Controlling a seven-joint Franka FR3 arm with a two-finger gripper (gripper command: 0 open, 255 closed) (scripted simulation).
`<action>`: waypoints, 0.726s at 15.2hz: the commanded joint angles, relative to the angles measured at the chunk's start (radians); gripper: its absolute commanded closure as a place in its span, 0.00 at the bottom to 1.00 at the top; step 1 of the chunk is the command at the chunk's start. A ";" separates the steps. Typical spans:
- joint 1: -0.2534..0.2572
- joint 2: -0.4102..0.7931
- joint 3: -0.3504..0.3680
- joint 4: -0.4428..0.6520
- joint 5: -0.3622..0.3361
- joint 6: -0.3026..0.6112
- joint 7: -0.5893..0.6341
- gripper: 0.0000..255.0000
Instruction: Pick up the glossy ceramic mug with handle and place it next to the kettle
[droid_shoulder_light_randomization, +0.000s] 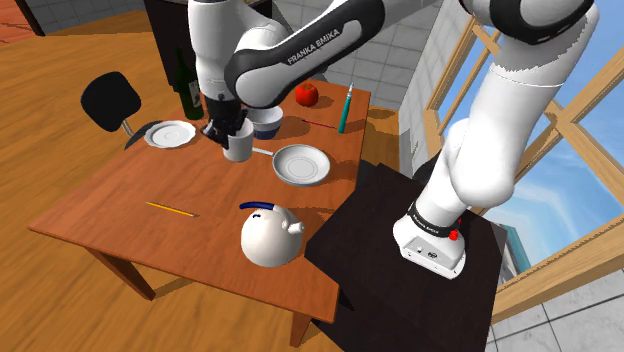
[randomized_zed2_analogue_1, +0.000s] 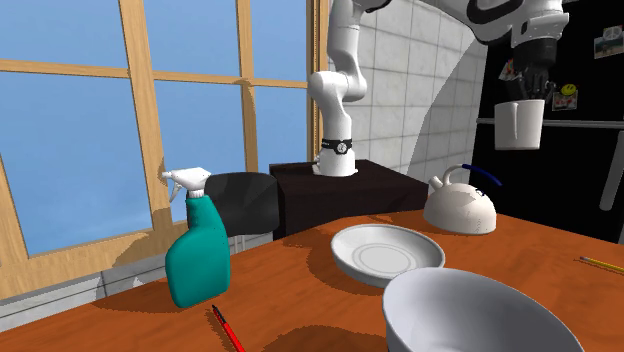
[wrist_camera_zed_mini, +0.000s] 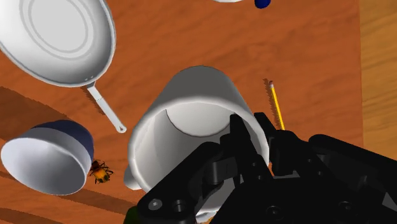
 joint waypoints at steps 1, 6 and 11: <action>0.028 0.028 0.019 0.047 -0.011 -0.026 0.050 1.00; 0.099 0.119 0.055 0.172 -0.044 -0.081 0.163 1.00; 0.177 0.229 0.080 0.331 -0.078 -0.151 0.263 1.00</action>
